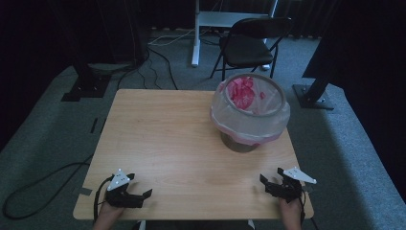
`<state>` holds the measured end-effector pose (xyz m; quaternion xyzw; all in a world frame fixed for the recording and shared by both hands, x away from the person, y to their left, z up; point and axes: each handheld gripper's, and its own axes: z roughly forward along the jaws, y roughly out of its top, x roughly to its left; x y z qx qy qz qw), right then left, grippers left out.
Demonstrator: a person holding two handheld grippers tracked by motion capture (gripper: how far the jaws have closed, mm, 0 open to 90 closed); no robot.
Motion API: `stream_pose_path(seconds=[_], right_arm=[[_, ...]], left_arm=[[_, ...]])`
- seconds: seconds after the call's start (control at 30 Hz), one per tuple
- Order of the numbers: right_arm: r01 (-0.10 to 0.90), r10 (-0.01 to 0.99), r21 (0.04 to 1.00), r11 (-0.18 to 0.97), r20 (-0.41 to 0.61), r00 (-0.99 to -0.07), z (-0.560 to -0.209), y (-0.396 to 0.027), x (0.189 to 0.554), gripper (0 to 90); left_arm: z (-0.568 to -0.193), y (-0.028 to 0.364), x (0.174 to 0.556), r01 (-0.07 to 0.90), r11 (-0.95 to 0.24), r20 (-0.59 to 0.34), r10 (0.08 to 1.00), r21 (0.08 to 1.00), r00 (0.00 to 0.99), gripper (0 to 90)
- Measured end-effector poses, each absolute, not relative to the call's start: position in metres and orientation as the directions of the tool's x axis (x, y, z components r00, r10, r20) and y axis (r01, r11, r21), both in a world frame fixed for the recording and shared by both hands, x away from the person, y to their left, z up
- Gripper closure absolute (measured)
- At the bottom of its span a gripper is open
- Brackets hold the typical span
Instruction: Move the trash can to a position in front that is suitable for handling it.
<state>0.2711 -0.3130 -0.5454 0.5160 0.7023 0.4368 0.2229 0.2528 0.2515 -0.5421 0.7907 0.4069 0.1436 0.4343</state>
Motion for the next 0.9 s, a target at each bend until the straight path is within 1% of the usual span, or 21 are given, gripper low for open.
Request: stream_pose_path(seconds=[0.1,0.17,0.3,0.4,0.5,0.57,0.6,0.77,0.9], right_arm=[[0.556,0.911,0.822,0.125,0.127,-0.393,-0.546,-0.31,0.275,12.2],[0.571,0.901,0.815,0.104,0.166,-0.401,-0.544,-0.314,0.278,12.1],[0.578,0.898,0.813,0.066,0.203,-0.389,-0.545,-0.323,0.282,12.1],[0.555,0.92,0.831,0.03,0.195,-0.341,-0.543,-0.332,0.289,12.1],[0.554,0.927,0.832,0.005,0.203,-0.314,-0.543,-0.338,0.295,12.1],[0.554,0.927,0.832,-0.024,0.227,-0.3,-0.543,-0.343,0.301,12.1],[0.554,0.927,0.832,-0.024,0.227,-0.3,-0.543,-0.343,0.301,12.1],[0.531,0.936,0.846,-0.051,0.226,-0.27,-0.54,-0.35,0.312,12.1],[0.513,0.939,0.856,-0.066,0.227,-0.257,-0.533,-0.354,0.322,12.1]], left_arm=[[-0.542,0.25,0.256,0.515,-0.291,-0.124,0.768,0.806,0.629,0.0],[-0.542,0.249,0.26,0.513,-0.286,-0.125,0.77,0.809,0.626,0.0],[-0.541,0.245,0.271,0.508,-0.263,-0.144,0.764,0.82,0.629,0.0],[-0.541,0.241,0.281,0.506,-0.248,-0.154,0.765,0.826,0.626,0.0],[-0.54,0.236,0.293,0.51,-0.263,-0.144,0.767,0.819,0.626,0.0],[-0.541,0.232,0.303,0.514,-0.266,-0.149,0.763,0.815,0.63,0.0],[-0.541,0.232,0.303,0.514,-0.266,-0.149,0.763,0.815,0.63,0.0],[-0.539,0.221,0.328,0.515,-0.23,-0.178,0.76,0.826,0.625,0.0],[-0.535,0.208,0.346,0.493,-0.24,-0.149,0.766,0.836,0.626,0.0]])
